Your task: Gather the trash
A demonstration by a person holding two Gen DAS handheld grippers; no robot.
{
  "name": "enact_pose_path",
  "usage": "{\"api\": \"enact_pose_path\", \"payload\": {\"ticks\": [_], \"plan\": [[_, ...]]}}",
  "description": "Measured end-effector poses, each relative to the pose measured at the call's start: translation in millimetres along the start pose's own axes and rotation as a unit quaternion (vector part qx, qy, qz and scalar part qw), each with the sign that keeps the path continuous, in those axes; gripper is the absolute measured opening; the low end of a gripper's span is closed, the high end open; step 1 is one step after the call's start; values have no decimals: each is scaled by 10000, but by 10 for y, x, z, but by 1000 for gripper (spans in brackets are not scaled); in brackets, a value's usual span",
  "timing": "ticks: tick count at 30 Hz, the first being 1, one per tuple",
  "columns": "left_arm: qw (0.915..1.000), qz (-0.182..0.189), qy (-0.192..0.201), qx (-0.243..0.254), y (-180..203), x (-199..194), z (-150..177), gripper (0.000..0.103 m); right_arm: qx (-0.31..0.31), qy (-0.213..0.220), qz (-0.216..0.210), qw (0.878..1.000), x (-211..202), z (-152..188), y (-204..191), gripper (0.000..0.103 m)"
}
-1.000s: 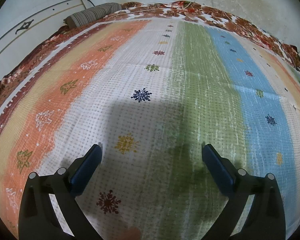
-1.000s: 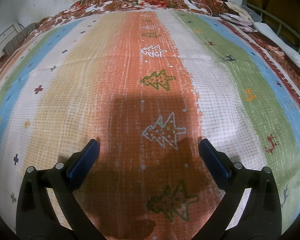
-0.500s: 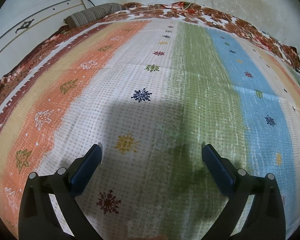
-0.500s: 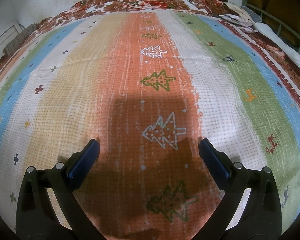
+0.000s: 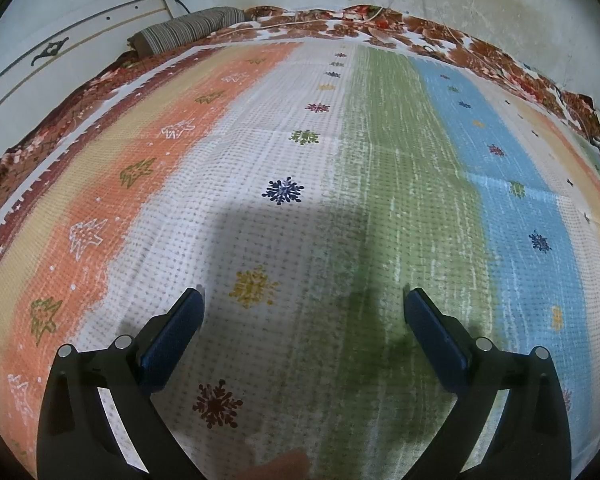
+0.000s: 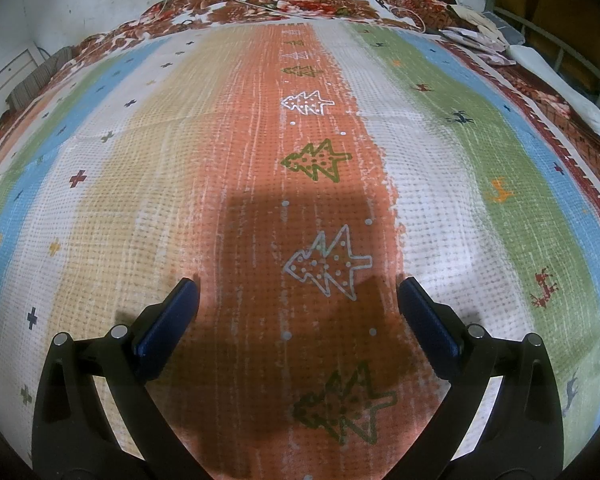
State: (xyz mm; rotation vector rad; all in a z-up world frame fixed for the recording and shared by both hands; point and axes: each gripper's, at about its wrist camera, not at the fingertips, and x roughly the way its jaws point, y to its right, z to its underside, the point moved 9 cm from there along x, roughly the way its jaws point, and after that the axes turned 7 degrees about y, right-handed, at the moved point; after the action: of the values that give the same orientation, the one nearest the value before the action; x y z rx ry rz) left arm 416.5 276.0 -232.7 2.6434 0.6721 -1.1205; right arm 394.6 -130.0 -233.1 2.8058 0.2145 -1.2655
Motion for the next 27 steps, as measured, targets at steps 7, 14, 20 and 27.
{"api": "enact_pose_path", "payload": {"ticks": [7,14,20,27], "plan": [[10000,3,2,0,3,-4,3,99,35,-14,-38,10000,31,-26,26,95],[10000,8,2,-8,-6,0,13,99,30,-15,-35,10000,36,-26,22,95],[10000,5,23,-7,12,6,-13,99,37,-17,-43,10000,52,-29,26,95],[10000,50,19,-47,-8,19,-25,99,36,-19,-40,10000,84,-59,58,95]]}}
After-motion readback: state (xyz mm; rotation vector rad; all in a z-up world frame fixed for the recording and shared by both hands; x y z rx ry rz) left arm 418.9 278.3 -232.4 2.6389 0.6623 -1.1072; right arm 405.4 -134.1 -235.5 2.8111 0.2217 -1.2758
